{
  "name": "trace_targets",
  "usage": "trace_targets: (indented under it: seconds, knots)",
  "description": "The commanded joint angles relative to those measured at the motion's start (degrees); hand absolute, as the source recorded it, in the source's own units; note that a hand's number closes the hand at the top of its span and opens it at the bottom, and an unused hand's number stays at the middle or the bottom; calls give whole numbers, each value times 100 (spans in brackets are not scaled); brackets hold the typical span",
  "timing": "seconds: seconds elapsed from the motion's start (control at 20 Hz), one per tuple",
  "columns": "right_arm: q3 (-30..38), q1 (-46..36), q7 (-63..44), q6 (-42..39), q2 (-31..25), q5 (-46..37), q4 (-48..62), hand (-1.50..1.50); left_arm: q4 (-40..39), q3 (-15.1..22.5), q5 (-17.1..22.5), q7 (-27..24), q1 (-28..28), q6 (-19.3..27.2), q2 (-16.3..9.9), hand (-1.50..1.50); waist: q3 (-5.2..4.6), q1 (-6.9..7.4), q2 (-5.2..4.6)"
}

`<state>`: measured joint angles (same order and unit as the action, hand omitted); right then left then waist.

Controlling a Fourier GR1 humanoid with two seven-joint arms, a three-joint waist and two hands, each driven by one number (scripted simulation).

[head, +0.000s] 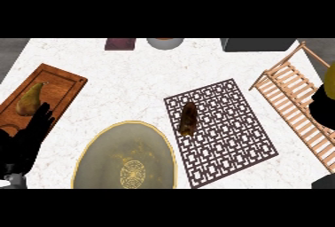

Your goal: Pick the lemon from the placemat and place it in the tiered shelf

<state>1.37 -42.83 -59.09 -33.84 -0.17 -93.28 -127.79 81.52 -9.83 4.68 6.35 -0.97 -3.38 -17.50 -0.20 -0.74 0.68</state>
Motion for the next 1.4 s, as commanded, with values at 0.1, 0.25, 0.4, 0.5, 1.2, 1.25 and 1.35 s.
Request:
trace_targets:
  seconds: [0.1, 0.25, 0.4, 0.5, 1.2, 1.25, 1.35]
  knots:
    - [1006, -1131, -547, -1288, -65, -232, 460, 150, -91, -158, 96, -128, -93, -172, -140, 0, 8, 62, -23]
    - [1144, -1341, -234, -1859, -291, -486, 380, 150, -78, -81, 37, -51, 16, -13, 34, 0, 11, 2, -13]
    - [1756, -1611, 179, -1846, -740, -465, 812, 150, 15, -29, 17, -141, -154, -165, -14, 0, 15, 63, -31]
    - [2013, -1446, 393, -1697, -895, -499, 1035, 150, 298, -64, 125, 248, -32, -152, -62, 0, 21, 81, -41]
    - [3272, -223, 993, -428, -1490, 559, 1399, 150, 491, -242, 119, 233, -177, -307, -73, 0, 21, 95, -61]
    - [3504, 122, 1208, -188, -1448, 753, 1409, 150, 39, -242, 35, -171, -117, -340, -16, 0, 21, 72, -69]
    - [3681, -51, 813, 317, -1435, 510, 1501, 150, 130, -117, -11, 75, -1, -258, 60, 0, 22, 84, -77]
